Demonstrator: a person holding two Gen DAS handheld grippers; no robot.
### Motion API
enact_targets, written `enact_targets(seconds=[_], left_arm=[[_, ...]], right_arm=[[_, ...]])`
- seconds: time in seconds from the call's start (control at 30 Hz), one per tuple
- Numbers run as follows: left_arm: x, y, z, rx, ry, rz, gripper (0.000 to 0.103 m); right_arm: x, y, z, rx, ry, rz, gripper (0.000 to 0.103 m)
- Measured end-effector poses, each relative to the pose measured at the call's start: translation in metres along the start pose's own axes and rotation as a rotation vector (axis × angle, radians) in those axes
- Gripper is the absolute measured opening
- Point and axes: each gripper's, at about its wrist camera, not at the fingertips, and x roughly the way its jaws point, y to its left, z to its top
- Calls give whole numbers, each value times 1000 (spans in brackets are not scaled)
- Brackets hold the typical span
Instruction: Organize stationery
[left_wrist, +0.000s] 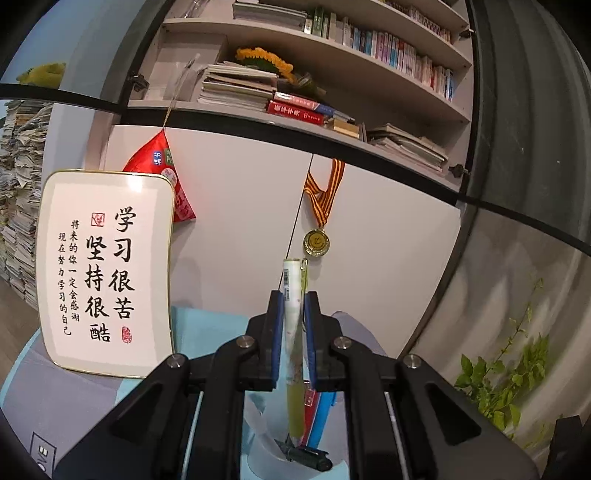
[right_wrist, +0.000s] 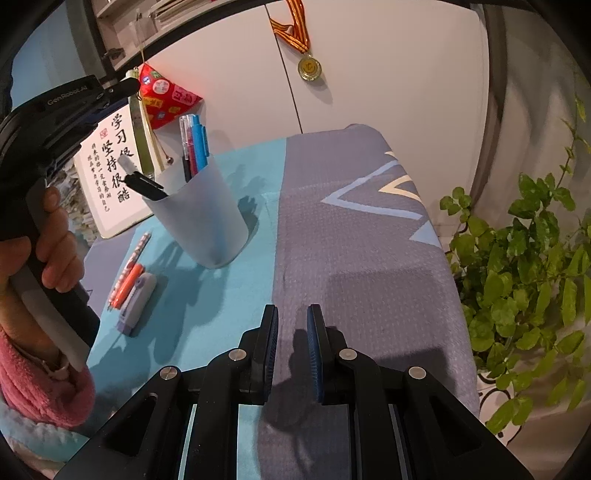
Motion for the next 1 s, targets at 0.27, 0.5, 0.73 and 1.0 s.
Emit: enact_targets(seconds=[0.27,0.5,0.73,1.0], left_arm=[[7,1,-13,47,69,6,10],[-3,2,-23,81,185,-24,19],[-30,15,-23,111,225,-20,47],[-60,58,-12,-48,260,-92,48]], right_arm=[[7,-1,2,6,10,6,15],[1,3,1,3,-1,12,15],[-9,16,-2,-12,-11,25,15],[-12,40,-4,-60,1,53,15]])
